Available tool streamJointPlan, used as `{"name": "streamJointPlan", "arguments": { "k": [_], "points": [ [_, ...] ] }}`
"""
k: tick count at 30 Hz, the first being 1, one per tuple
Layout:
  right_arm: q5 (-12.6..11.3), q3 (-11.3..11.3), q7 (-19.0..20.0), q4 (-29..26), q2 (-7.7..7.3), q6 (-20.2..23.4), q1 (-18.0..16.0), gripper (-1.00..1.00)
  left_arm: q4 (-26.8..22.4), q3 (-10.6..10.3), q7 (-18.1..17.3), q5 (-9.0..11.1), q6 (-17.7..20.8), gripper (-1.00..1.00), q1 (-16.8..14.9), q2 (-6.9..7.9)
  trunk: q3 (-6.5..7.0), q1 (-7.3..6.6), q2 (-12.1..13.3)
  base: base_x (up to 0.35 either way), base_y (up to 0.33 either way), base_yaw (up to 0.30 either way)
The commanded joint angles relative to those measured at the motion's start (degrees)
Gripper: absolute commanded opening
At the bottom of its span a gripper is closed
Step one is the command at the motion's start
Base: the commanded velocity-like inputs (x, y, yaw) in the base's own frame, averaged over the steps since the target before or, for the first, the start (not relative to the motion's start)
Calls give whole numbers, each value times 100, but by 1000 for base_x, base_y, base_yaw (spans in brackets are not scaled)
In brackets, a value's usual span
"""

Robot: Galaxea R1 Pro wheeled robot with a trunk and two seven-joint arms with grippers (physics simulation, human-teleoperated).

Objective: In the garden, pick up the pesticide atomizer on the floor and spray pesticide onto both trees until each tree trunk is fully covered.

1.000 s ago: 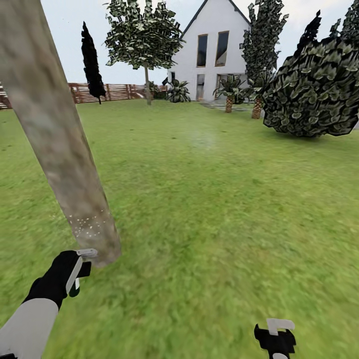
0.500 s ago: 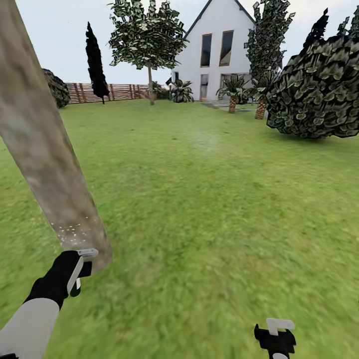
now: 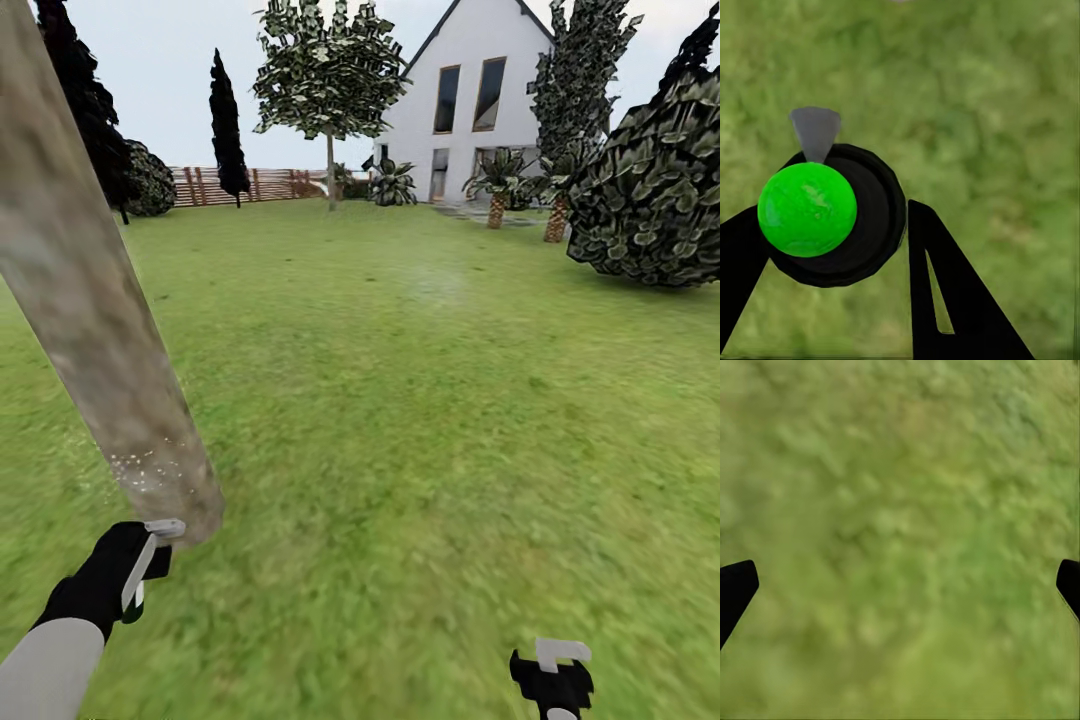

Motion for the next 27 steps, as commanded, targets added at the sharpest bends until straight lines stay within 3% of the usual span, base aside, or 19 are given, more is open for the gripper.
{"name": "streamJointPlan", "arguments": {
  "k": [1, 10, 17, 20, 27],
  "points": [
    [60, -48, -19, 9, -2, -22, -4, 100, 22, 6, -7, -30, 31, -100, -4, -2, -5, 1, -2, 228, -204, 277],
    [54, -48, -19, 9, -10, -22, -4, 100, 42, -4, 9, -46, 45, -100, -17, -10, -5, 1, -2, 240, -188, 69],
    [58, -48, -19, 9, -2, -23, -4, 100, -5, 4, 12, -51, 63, -100, -13, 10, -5, 1, -2, 33, -257, 109],
    [60, -48, -19, 9, -2, -23, -4, 100, -21, 11, 460, -266, 87, -100, 49, -2, -5, 1, -2, 0, -41, 273],
    [60, -42, -19, 17, 12, -19, -4, 100, -55, 97, 604, -238, 59, -100, 59, -59, -5, 1, -2, 14, -5, 277]
  ]
}}
